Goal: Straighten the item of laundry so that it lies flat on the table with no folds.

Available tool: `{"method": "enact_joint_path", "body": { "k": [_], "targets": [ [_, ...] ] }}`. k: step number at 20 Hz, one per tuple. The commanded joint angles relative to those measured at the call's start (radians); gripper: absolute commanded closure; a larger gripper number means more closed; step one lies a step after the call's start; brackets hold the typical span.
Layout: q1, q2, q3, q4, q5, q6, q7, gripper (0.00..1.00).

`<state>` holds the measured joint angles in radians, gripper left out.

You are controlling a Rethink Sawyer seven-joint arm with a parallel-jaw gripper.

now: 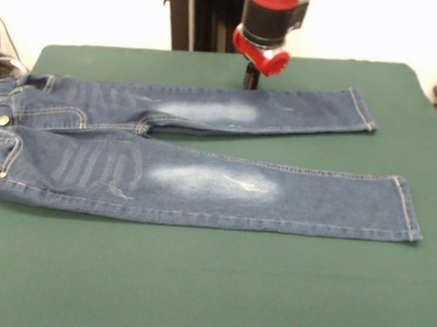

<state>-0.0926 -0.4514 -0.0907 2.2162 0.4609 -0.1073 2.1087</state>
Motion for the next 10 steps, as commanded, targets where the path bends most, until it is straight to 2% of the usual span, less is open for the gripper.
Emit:
{"method": "enact_joint_path", "body": {
  "k": [1, 6, 8, 10],
  "targets": [
    [0.013, 0.052, 0.121, -0.156, 0.062, 0.034, 0.2, 1.0],
    [0.036, -0.02, 0.076, -0.102, 0.043, 0.08, 0.177, 1.0],
    [-0.009, -0.043, 0.12, -0.058, 0.032, 0.091, 0.199, 1.0],
    [-0.009, -0.038, 0.12, -0.034, 0.02, 0.048, 0.213, 1.0]
  ]
}}
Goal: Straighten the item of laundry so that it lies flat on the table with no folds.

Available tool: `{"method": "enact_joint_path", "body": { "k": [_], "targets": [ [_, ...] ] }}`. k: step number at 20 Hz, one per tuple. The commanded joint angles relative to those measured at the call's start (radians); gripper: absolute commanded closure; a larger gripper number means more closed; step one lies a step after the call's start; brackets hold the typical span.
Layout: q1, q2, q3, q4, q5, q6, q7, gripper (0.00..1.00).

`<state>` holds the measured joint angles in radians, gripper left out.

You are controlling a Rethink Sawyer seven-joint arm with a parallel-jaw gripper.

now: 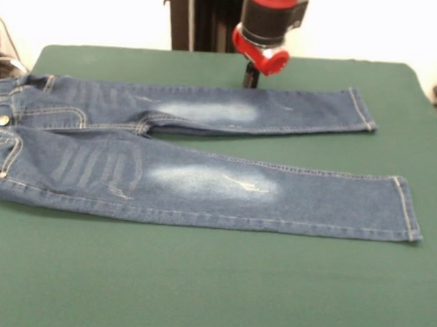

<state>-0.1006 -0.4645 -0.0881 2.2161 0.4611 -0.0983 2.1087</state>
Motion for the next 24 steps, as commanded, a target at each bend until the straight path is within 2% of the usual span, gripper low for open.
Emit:
{"method": "enact_joint_path", "body": {
  "k": [1, 5, 10, 14, 18, 24],
  "targets": [
    [0.0, -0.013, 0.117, -0.028, 0.011, 0.007, 0.218, 1.0],
    [-0.029, 0.019, 0.152, -0.007, -0.028, -0.073, 0.245, 1.0],
    [-0.038, 0.016, 0.15, 0.005, -0.057, -0.083, 0.238, 1.0],
    [-0.001, -0.05, 0.097, 0.0, -0.034, 0.02, 0.201, 1.0],
    [0.047, -0.155, 0.039, -0.008, 0.002, 0.195, 0.185, 1.0],
    [0.051, -0.23, -0.011, 0.043, -0.03, 0.23, 0.178, 1.0]
  ]
}}
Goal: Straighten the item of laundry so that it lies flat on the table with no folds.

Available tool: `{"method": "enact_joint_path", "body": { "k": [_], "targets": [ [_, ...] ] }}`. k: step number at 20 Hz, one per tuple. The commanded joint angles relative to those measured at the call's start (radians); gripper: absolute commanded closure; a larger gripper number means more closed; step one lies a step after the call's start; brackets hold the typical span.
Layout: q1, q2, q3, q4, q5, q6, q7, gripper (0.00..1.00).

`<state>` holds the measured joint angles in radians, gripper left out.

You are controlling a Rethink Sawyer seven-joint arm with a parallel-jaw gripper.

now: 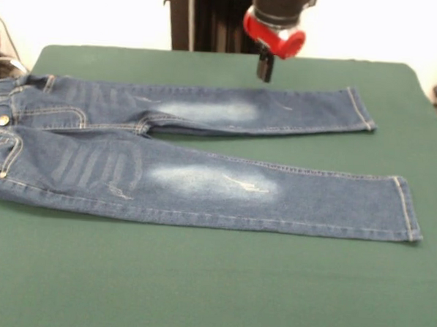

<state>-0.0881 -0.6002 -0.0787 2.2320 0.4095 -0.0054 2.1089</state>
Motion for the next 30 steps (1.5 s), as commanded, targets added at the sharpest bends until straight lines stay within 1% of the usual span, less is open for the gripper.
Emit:
{"method": "enact_joint_path", "body": {
  "k": [1, 2, 4, 5, 7, 11, 16, 19, 26, 30],
  "targets": [
    [0.033, -0.101, -0.018, 0.032, 0.016, 0.14, 0.176, 1.0],
    [0.027, -0.108, -0.017, 0.037, 0.011, 0.142, 0.173, 1.0],
    [0.093, -0.128, -0.074, 0.005, 0.027, 0.214, 0.19, 1.0],
    [0.143, -0.128, -0.115, -0.038, 0.036, 0.273, 0.208, 1.0],
    [0.177, -0.106, -0.142, -0.103, 0.043, 0.326, 0.223, 1.0],
    [0.199, -0.034, -0.137, -0.194, 0.069, 0.341, 0.242, 1.0],
    [0.183, 0.026, -0.108, -0.245, 0.085, 0.305, 0.233, 1.0],
    [0.146, 0.057, -0.072, -0.263, 0.08, 0.262, 0.205, 1.0],
    [0.152, 0.118, -0.075, -0.326, 0.085, 0.253, 0.212, 1.0],
    [0.136, 0.16, -0.056, -0.341, 0.086, 0.201, 0.208, 1.0]
  ]
}}
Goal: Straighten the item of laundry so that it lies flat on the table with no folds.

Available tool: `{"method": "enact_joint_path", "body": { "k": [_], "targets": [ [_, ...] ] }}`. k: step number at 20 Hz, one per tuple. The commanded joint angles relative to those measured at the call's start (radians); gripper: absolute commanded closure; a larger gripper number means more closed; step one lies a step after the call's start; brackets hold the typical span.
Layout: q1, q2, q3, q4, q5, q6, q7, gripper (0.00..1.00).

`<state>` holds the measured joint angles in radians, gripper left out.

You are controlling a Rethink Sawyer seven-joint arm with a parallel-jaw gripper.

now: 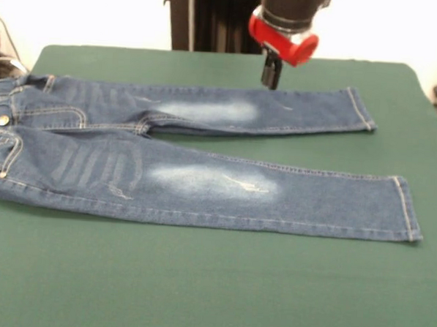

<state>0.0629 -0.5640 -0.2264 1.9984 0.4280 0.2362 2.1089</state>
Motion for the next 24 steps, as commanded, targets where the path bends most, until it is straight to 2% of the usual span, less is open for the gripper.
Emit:
{"method": "enact_joint_path", "body": {
  "k": [1, 4, 9, 15, 22, 24],
  "targets": [
    [-0.028, 0.137, 0.108, -0.106, 0.065, -0.069, 0.206, 1.0],
    [-0.085, 0.161, 0.187, -0.074, 0.068, -0.141, 0.222, 1.0],
    [-0.118, 0.256, 0.227, -0.075, 0.023, -0.27, 0.23, 1.0],
    [-0.195, 0.291, 0.32, -0.023, -0.005, -0.388, 0.288, 1.0],
    [-0.093, 0.259, 0.28, 0.021, 0.089, -0.355, 0.372, 1.0],
    [-0.092, 0.249, 0.299, 0.036, 0.103, -0.357, 0.4, 1.0]
  ]
}}
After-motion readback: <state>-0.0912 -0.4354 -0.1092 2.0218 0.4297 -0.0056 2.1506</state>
